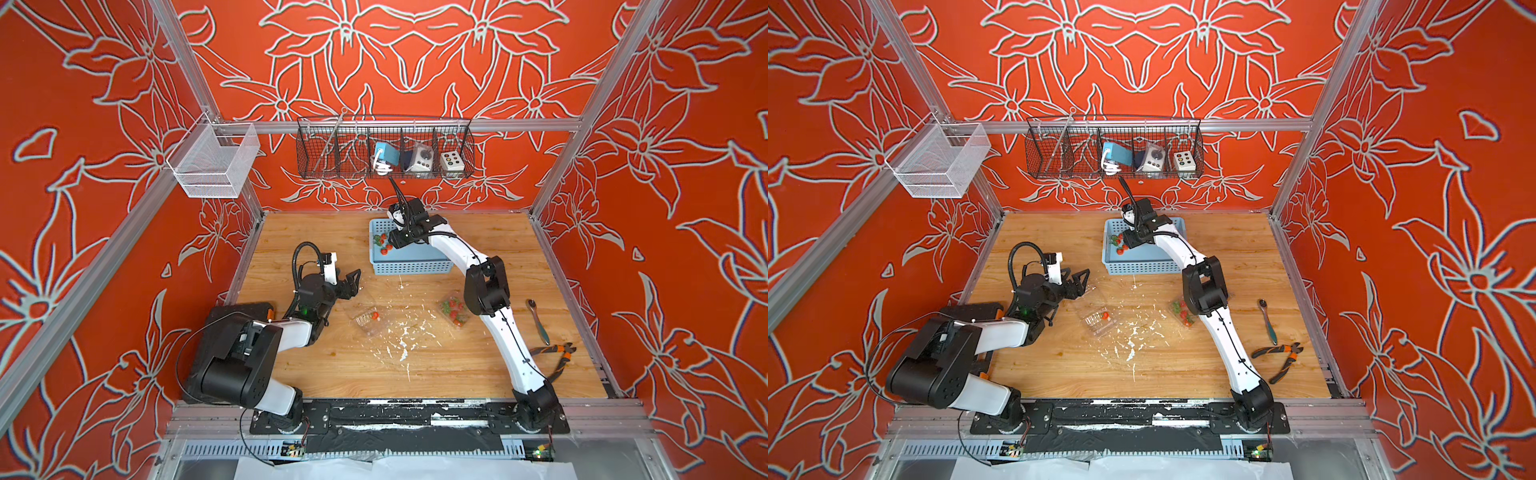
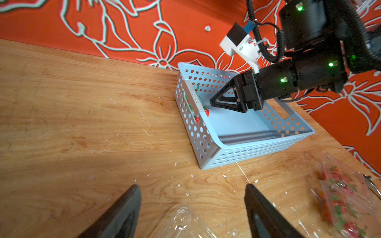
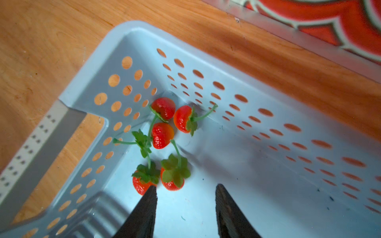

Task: Pack strawberries into containers
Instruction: Pick up the strawberry from the basket.

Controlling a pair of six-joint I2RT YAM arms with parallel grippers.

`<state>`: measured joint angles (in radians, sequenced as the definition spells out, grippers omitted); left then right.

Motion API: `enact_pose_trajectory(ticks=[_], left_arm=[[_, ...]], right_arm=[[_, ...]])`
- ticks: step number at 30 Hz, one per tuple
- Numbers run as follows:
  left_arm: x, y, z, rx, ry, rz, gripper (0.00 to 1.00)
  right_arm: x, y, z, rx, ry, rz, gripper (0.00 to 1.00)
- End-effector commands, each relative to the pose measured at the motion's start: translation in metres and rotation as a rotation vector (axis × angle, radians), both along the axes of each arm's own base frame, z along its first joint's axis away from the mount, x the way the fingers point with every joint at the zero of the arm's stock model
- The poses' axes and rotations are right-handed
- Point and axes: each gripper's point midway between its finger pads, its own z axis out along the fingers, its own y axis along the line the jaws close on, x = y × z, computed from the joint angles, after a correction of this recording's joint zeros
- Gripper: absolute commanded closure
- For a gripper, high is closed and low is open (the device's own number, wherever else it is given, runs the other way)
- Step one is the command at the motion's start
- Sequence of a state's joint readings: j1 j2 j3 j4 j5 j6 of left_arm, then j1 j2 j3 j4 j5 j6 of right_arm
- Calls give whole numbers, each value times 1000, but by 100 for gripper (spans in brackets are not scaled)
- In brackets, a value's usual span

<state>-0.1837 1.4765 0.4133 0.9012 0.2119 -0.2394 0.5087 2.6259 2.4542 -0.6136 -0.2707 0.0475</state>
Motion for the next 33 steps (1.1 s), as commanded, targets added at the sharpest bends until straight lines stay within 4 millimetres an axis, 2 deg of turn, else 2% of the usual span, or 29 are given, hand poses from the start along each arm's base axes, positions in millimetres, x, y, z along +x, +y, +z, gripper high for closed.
enact_pose_trajectory(ticks=[1, 11, 18, 25, 33], left_arm=[[3, -8, 17, -3, -59, -51, 22], [2, -10, 17, -3, -62, -66, 22], [2, -10, 20, -4, -67, -65, 22], [1, -9, 21, -1, -71, -64, 22], [1, -10, 21, -3, -69, -66, 22]], right_arm=[[-6, 4, -12, 13, 53, 14, 49], [-3, -1, -39, -32, 110, -22, 44], [-5, 2, -43, -9, 142, -38, 44], [-1, 3, -43, 8, 139, -59, 54], [-4, 2, -48, 6, 166, -76, 53]])
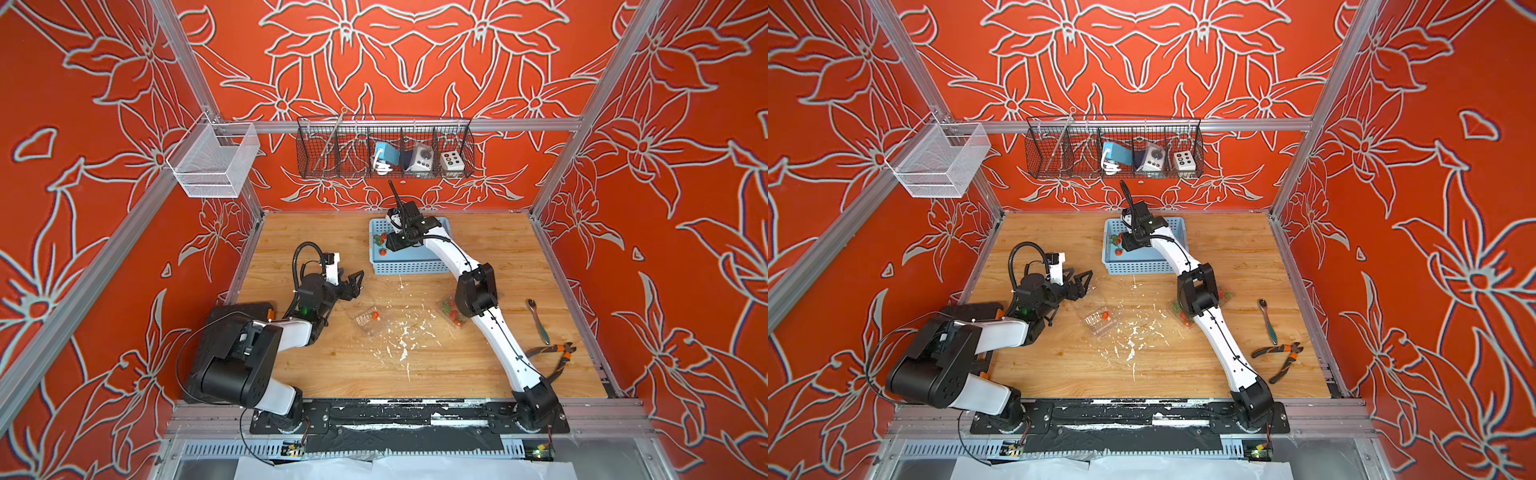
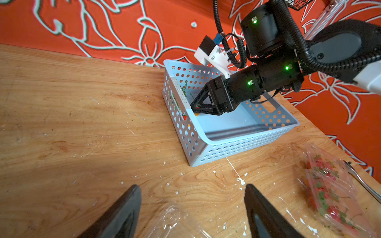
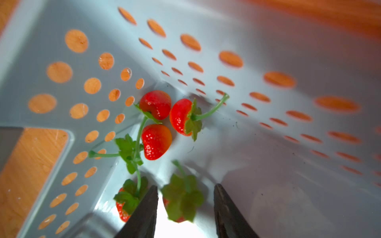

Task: Pack strawberries into containers
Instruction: Pick up the strawberry from the basket, then place the strawberry in the packing box.

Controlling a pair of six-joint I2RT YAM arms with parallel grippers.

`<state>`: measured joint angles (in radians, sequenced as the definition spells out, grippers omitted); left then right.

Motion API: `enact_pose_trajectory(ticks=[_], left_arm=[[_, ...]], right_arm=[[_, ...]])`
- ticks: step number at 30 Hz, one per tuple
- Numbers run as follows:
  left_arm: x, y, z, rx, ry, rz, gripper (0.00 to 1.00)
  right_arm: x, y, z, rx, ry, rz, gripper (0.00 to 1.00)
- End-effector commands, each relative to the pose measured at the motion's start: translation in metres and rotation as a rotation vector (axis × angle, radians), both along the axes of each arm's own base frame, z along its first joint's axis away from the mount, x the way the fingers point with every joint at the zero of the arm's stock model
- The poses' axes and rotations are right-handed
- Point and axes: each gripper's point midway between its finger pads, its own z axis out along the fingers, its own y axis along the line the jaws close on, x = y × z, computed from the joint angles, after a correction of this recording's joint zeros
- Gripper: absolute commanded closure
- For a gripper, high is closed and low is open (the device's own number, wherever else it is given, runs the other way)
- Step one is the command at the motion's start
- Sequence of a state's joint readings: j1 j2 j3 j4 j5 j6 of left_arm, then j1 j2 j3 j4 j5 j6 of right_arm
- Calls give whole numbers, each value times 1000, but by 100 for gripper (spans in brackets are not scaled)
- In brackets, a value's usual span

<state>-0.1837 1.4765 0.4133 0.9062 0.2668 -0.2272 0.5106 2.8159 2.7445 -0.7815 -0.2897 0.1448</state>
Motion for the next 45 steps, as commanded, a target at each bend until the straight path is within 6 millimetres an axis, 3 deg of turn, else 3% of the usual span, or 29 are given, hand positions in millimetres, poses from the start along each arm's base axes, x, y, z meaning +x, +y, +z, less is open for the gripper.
enact_pose_trajectory(ticks=[1, 16, 28, 33, 39, 43, 45], left_arm=[[5, -1, 19, -1, -61, -9, 22], [4, 1, 21, 7, -69, -2, 22], [3, 1, 22, 5, -72, 0, 22], [3, 0, 22, -1, -72, -5, 22], [2, 2, 23, 2, -77, 2, 22], [3, 3, 23, 2, -76, 8, 22], [4, 4, 21, 4, -68, 17, 22]], right_arm=[[-5, -3, -18, -12, 53, -17, 54], [-6, -10, -16, -21, 64, -58, 75], [-19, -14, 59, 70, -37, -21, 79], [-32, -21, 81, 95, -57, -6, 79], [-57, -23, 108, 126, -68, 50, 78], [-97, -16, 123, 158, -70, 130, 78], [-124, -12, 118, 162, -50, 169, 78]])
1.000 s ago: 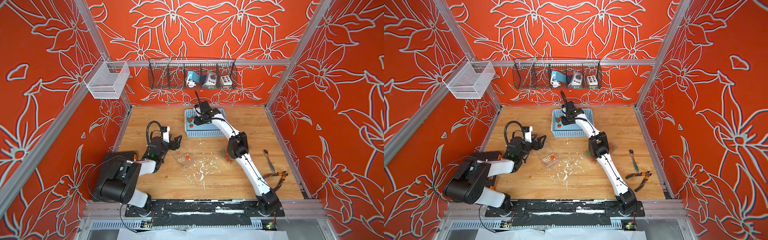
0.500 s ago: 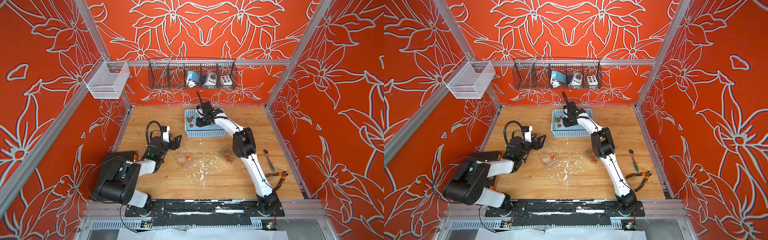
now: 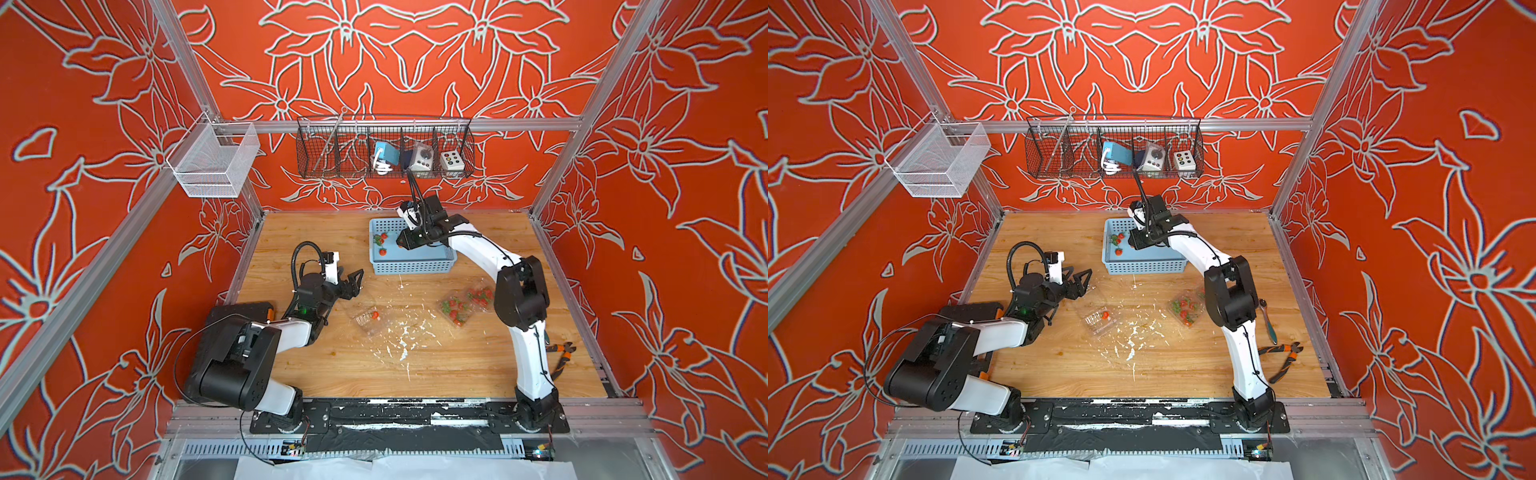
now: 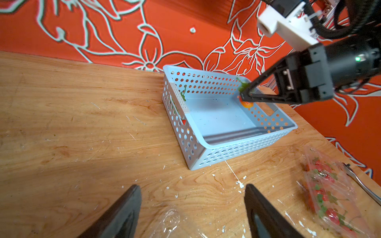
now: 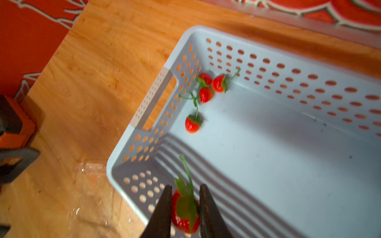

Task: Pack strawberries into containers
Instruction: Place the strawberry in the packing box.

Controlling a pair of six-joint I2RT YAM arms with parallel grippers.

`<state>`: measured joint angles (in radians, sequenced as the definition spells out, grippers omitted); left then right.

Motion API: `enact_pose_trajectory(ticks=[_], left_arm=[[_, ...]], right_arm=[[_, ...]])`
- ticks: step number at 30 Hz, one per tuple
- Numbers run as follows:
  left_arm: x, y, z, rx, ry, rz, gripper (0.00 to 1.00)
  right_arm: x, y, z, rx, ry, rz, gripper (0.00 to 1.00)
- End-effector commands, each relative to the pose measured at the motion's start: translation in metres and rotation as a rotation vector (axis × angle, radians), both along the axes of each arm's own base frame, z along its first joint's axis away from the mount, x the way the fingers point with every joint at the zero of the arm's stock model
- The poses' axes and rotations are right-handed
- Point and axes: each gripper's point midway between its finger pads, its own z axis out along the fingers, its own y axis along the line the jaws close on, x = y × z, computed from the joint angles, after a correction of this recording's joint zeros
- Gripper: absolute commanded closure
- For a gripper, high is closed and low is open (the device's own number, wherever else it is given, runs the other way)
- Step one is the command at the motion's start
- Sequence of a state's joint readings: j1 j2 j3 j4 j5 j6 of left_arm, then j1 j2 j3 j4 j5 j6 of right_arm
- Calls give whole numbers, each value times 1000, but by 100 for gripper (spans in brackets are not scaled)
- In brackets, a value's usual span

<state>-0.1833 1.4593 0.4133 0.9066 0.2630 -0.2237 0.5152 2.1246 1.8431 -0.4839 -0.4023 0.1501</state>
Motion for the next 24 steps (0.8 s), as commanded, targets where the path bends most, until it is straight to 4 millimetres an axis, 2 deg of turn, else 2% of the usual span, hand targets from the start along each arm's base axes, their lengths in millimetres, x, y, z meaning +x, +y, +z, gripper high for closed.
enact_pose_trajectory(ticks=[1, 8, 11, 18, 24], left_arm=[[5, 4, 14, 3, -44, 23, 22], [9, 12, 8, -10, -16, 66, 22], [10, 14, 5, -14, -3, 80, 22], [10, 17, 4, -17, 4, 89, 22], [11, 17, 4, -20, 6, 89, 22]], right_arm=[[-47, 19, 10, 38, -18, 120, 78], [-150, 41, -6, -6, 4, 304, 77], [-183, 53, -16, -17, 24, 381, 76], [-210, 66, -34, -32, 48, 430, 76], [-219, 63, -56, -118, 65, 445, 73]])
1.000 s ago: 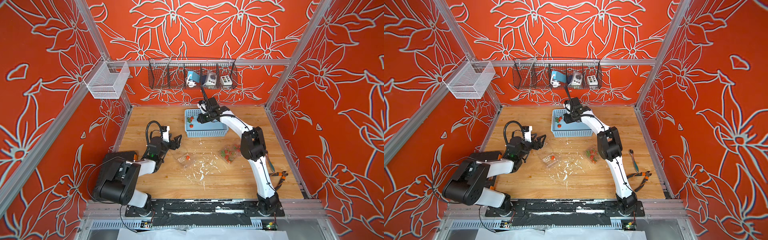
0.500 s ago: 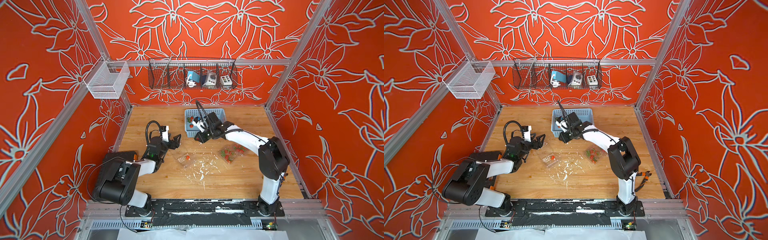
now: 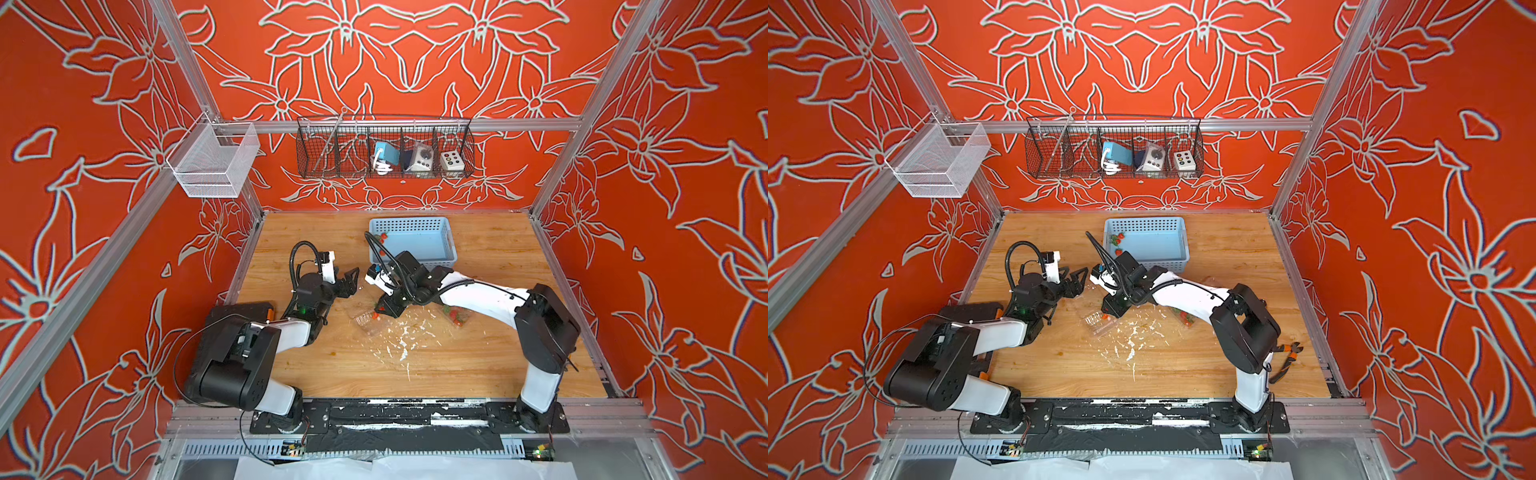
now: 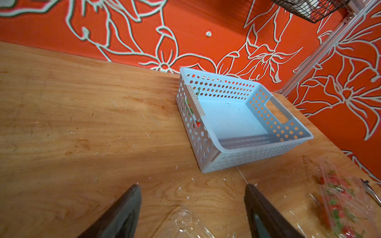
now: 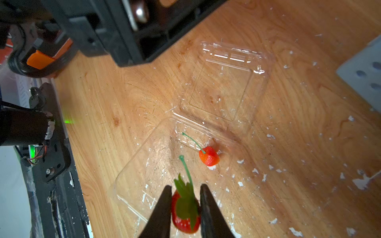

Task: Pack strawberries into containers
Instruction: Place the strawberry in the packing box.

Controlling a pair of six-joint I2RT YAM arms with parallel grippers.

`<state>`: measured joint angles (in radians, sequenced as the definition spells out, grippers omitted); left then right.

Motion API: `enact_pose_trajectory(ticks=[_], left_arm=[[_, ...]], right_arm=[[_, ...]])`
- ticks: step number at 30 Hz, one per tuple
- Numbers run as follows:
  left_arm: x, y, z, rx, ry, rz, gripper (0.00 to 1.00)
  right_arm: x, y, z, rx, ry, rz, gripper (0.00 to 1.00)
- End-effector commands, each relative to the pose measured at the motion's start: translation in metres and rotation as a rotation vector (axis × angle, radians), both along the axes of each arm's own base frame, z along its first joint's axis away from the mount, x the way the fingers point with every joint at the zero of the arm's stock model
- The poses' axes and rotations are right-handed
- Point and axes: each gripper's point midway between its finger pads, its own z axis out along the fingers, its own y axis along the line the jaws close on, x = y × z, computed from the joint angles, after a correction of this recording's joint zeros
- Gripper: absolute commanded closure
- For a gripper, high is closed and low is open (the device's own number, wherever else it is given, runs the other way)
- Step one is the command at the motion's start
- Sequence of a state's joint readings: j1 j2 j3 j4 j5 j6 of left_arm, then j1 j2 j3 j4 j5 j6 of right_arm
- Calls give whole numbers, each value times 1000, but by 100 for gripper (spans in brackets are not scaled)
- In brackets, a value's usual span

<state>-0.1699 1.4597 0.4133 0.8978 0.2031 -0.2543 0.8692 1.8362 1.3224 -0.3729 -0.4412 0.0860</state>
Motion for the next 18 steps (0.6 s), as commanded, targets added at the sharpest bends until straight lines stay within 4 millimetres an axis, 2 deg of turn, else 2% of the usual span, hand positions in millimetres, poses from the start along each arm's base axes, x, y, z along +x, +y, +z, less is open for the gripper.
enact_pose_trajectory(ticks=[1, 8, 12, 15, 18], left_arm=[[6, 2, 7, -8, -11, 10, 22], [6, 2, 6, -8, -9, 11, 22], [5, 2, 6, -5, -9, 12, 22], [5, 3, 6, -3, -9, 14, 22], [5, 3, 6, -3, -10, 13, 22]], right_arm=[[-4, -4, -15, -57, -22, 17, 71], [-4, -7, -17, -71, -35, 6, 63], [2, -7, -7, -63, -72, -9, 62], [22, -9, 11, -50, -123, -67, 61], [57, -17, 30, -29, -160, -167, 62]])
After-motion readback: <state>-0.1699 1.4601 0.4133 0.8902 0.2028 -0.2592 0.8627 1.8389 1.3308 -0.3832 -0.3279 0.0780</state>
